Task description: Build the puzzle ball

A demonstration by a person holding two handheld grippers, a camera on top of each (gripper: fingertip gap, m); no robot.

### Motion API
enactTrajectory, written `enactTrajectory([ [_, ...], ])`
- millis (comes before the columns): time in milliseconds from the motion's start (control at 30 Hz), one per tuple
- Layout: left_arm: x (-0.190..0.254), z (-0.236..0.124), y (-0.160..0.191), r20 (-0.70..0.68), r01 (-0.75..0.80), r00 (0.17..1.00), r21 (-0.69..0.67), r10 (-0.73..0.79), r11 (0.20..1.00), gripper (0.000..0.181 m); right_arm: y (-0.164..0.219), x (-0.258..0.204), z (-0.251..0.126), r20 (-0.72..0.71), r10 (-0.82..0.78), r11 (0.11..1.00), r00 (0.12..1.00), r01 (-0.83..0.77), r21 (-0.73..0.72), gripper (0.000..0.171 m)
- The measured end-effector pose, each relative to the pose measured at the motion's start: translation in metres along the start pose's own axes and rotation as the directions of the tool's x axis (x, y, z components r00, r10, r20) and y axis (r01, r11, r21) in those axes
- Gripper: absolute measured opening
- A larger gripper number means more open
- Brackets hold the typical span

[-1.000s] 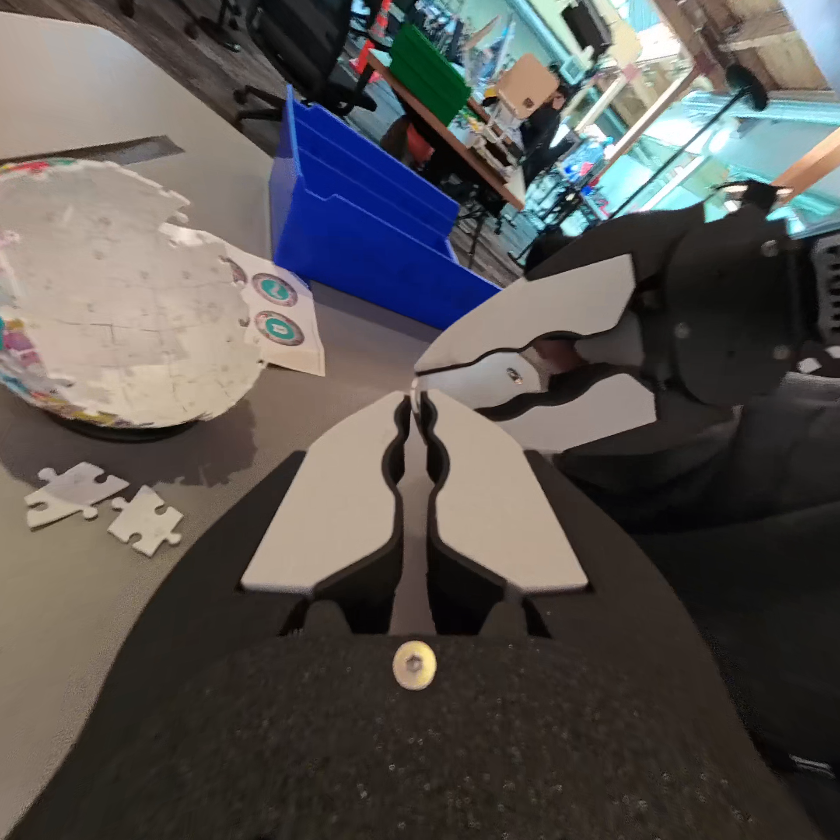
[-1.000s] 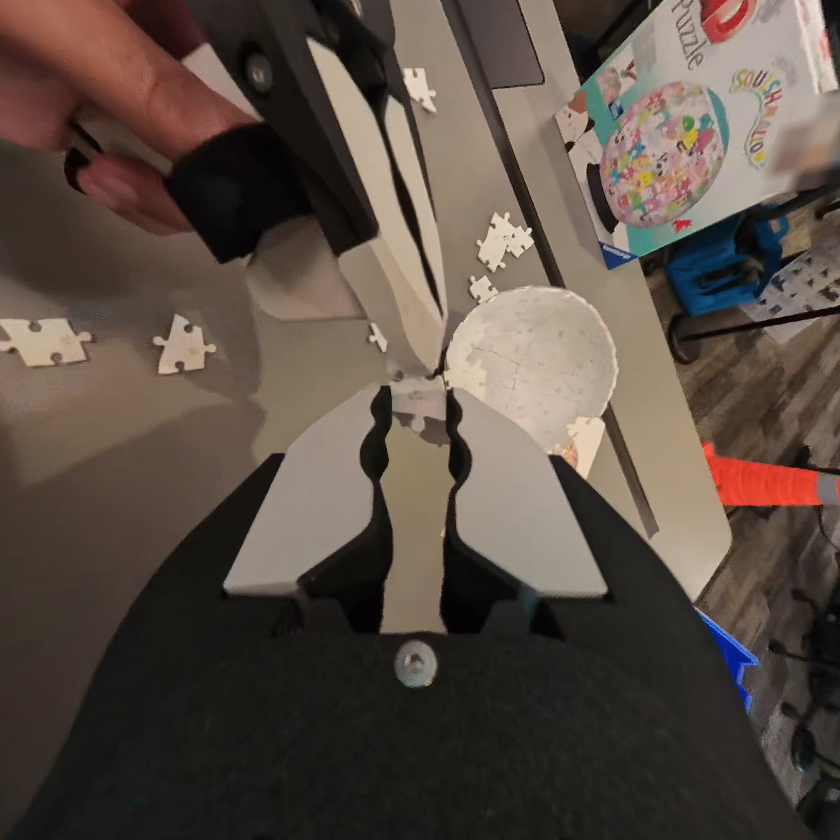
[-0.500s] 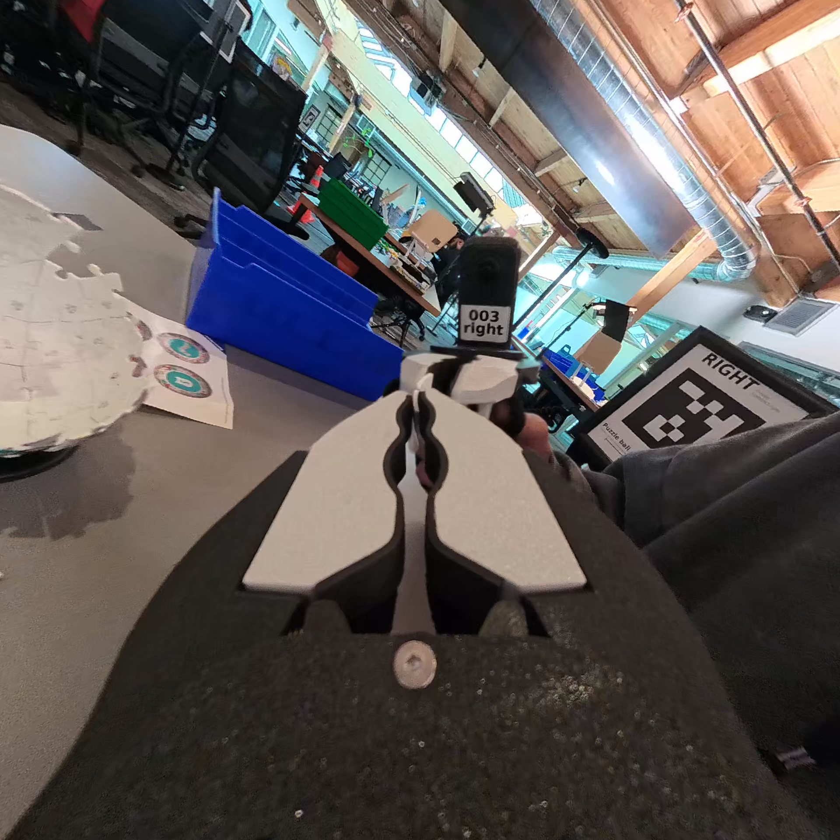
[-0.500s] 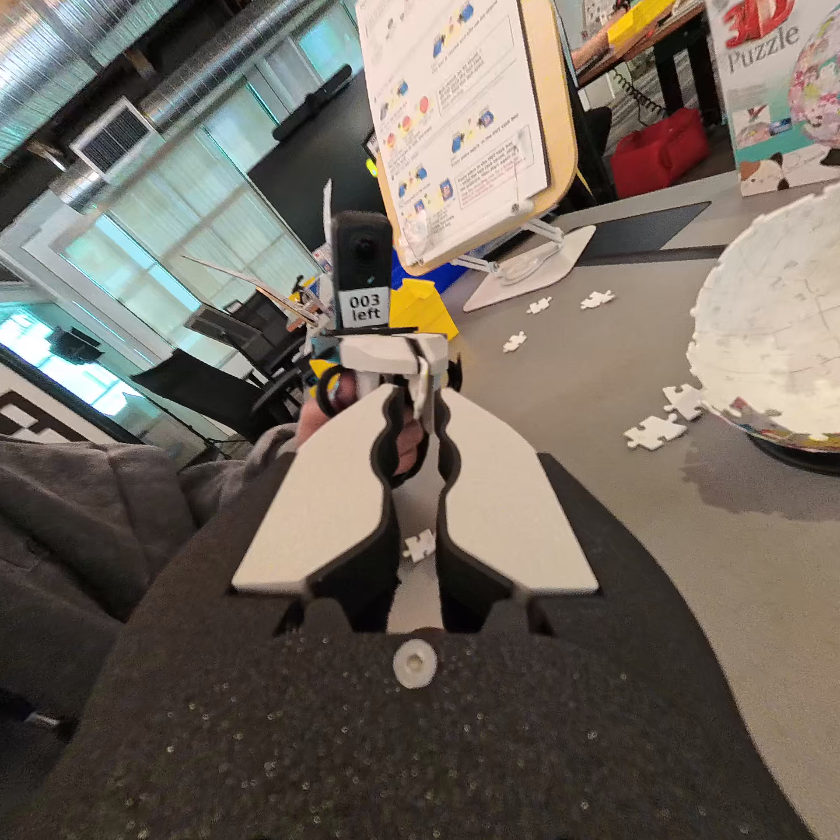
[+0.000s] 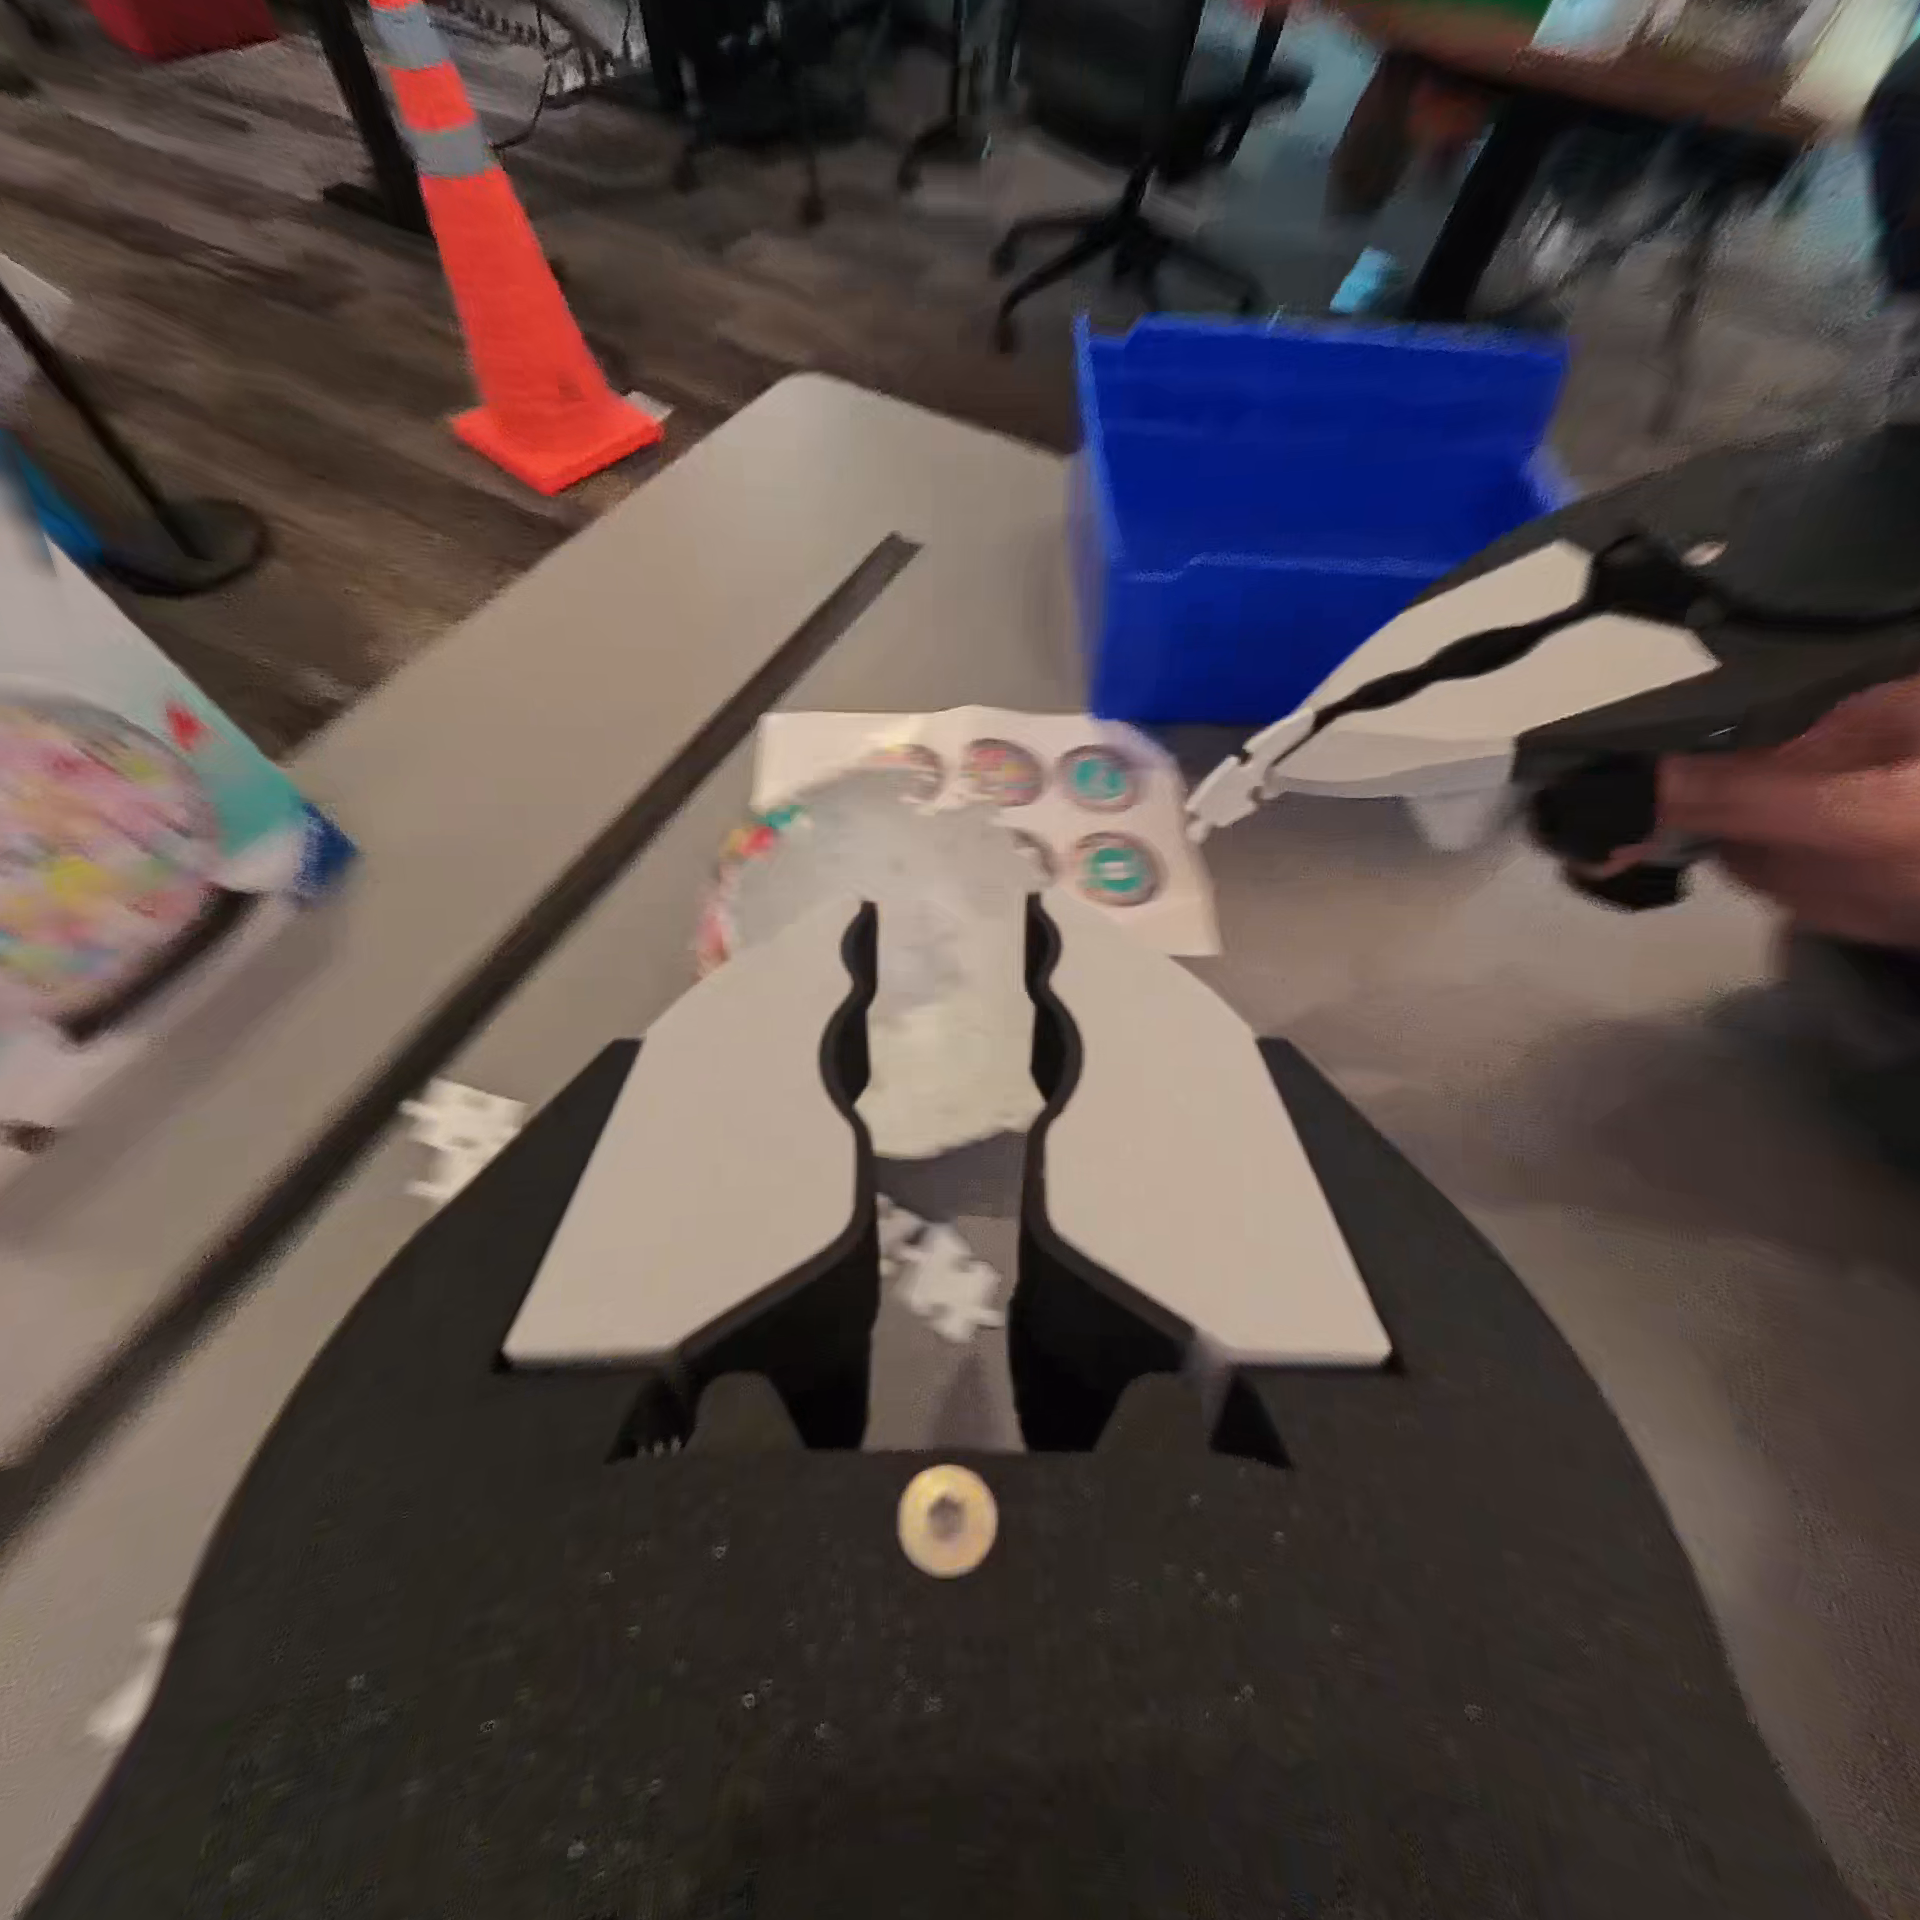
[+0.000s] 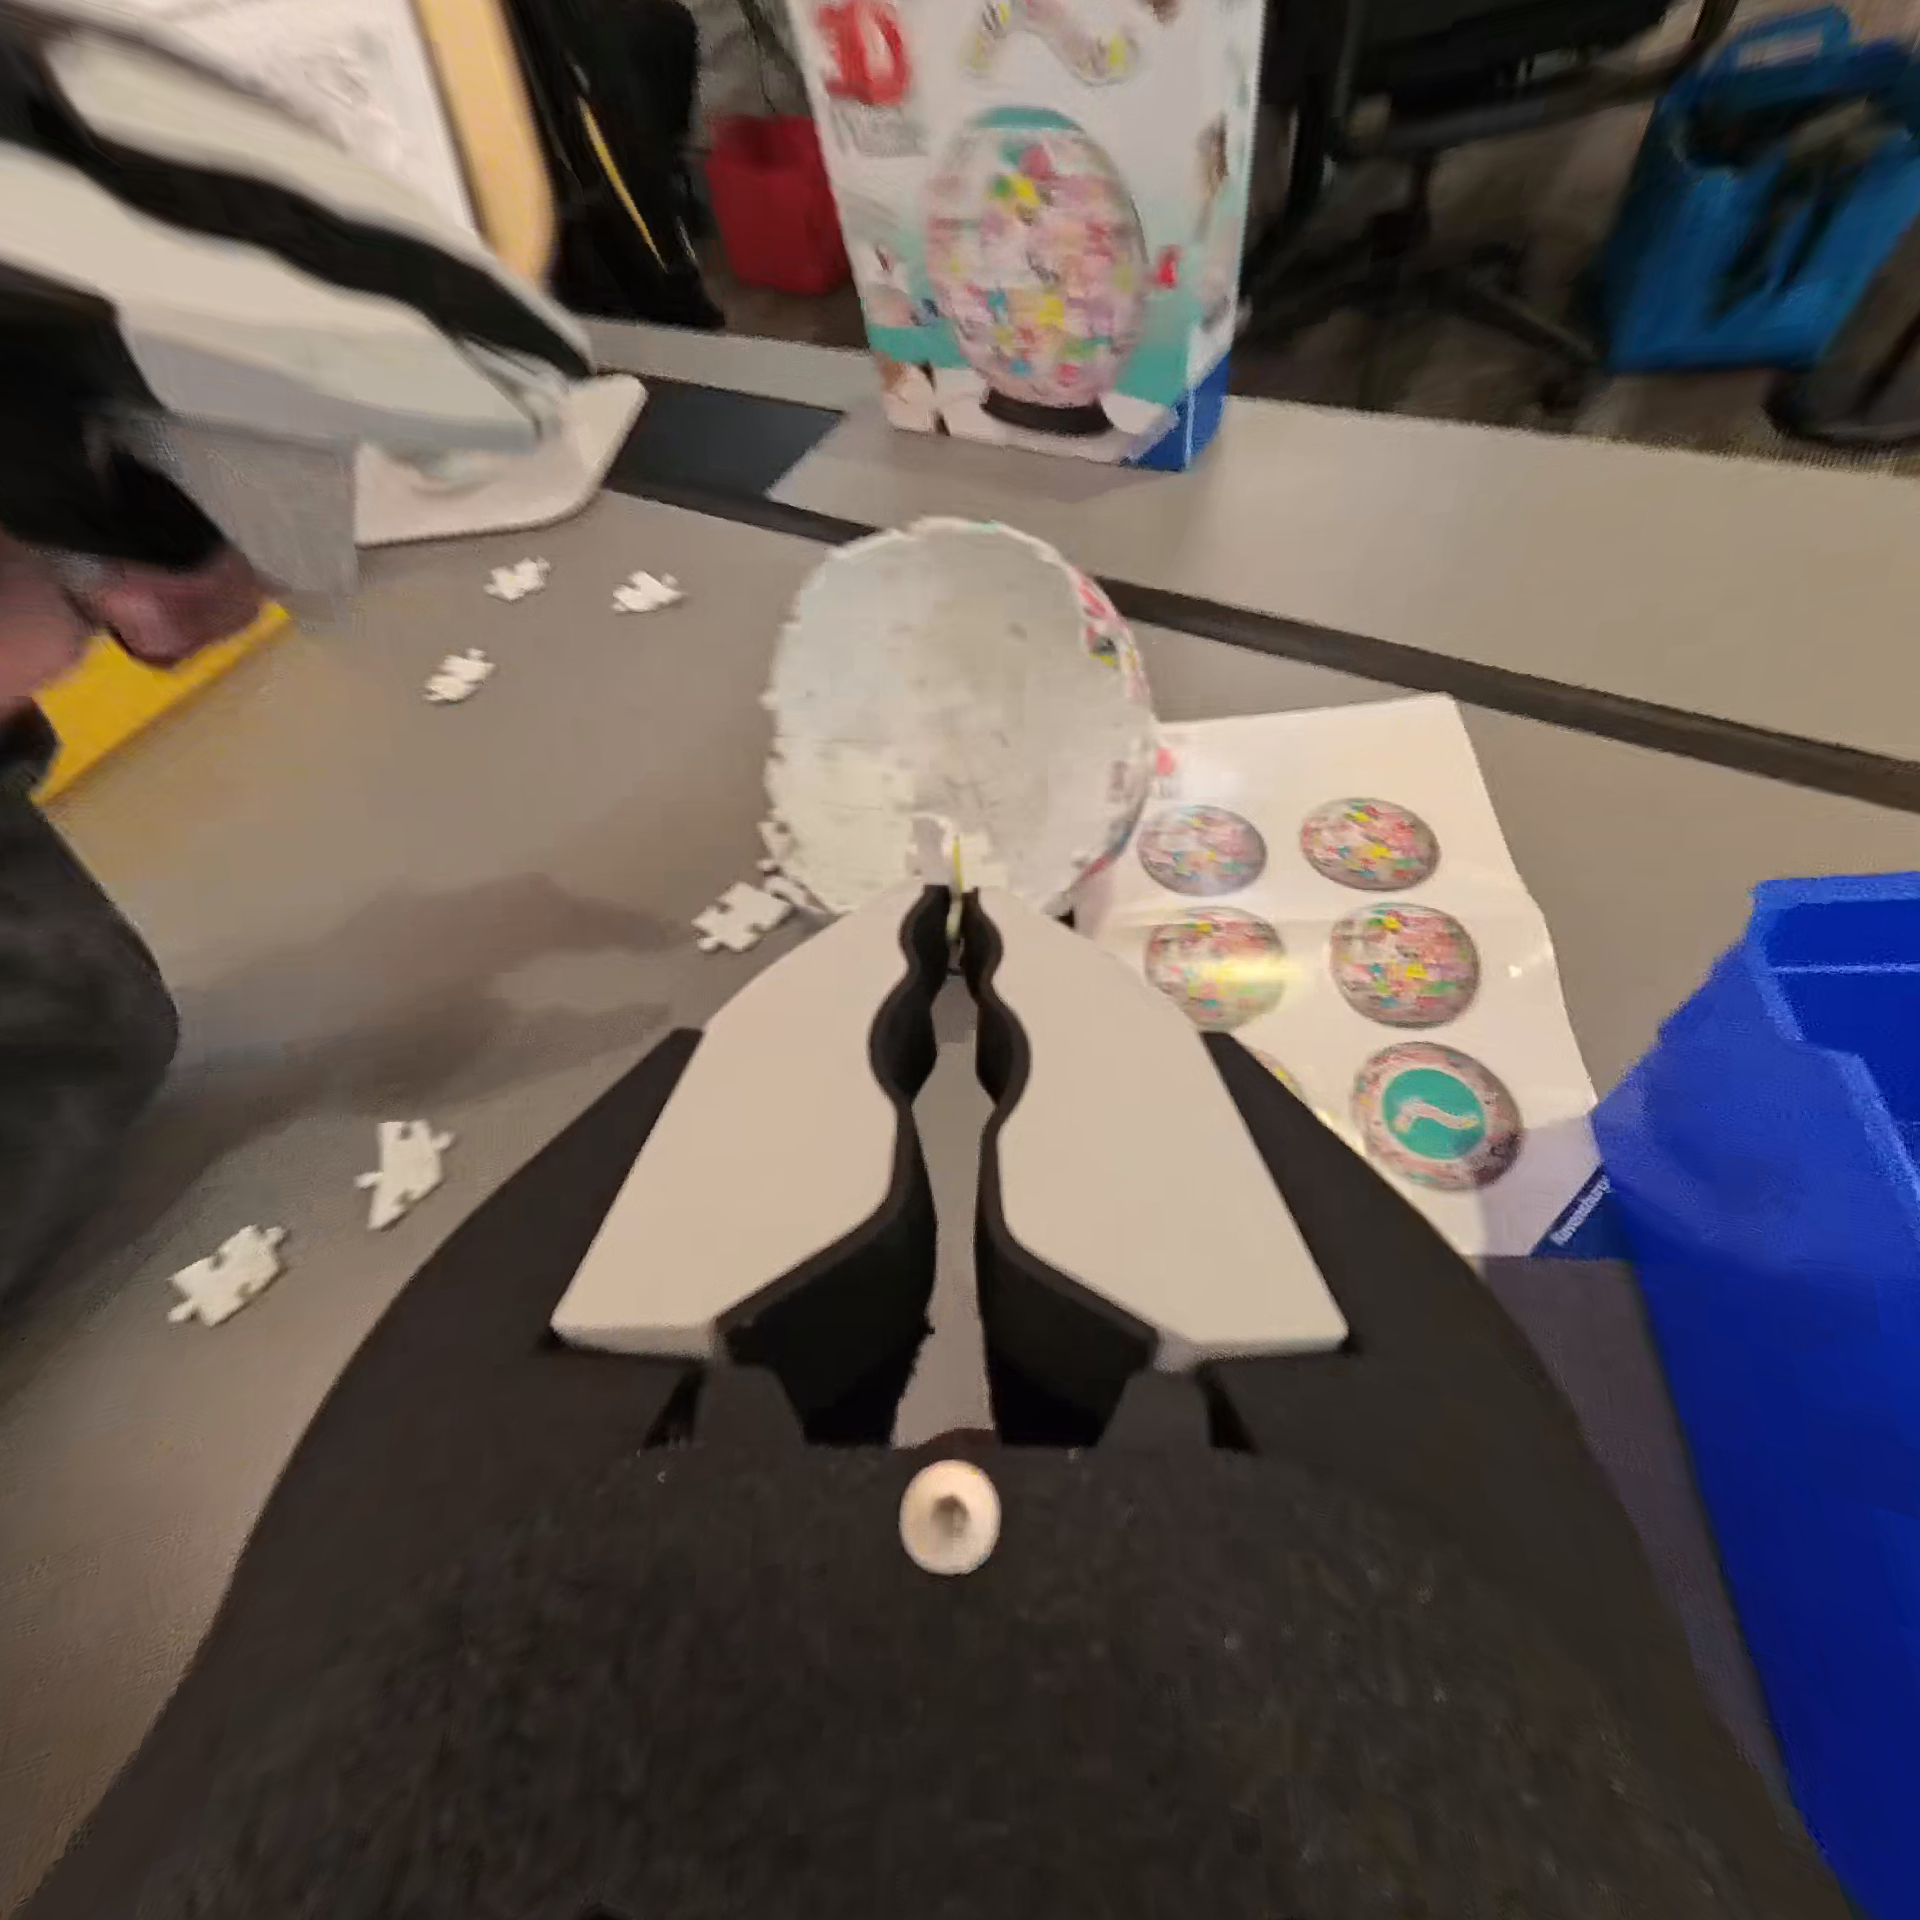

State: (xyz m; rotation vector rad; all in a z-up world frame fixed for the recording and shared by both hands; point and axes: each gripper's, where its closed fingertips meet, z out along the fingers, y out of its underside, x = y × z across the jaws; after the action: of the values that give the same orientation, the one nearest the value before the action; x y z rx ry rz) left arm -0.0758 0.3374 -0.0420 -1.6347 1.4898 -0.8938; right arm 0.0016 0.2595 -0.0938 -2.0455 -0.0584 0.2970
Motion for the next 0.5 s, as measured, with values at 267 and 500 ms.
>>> enactTrajectory([
  [267, -0.01, 0.076, 0.0, -0.206, -0.348, 0.935, -0.367, 0.289, 0.863, 0.003, 0.027, 0.031, 0.049, -0.041, 0.116, 0.986, 0.992, -0.12, -0.117, 0.002],
  [500, -0.032, 0.096, 0.021, -0.249, -0.371, 0.926, -0.484, 0.282, 0.792, 0.0, 0.028, 0.036, 0.055, -0.011, 0.174, 0.977, 0.985, -0.174, -0.125, 0.002],
])
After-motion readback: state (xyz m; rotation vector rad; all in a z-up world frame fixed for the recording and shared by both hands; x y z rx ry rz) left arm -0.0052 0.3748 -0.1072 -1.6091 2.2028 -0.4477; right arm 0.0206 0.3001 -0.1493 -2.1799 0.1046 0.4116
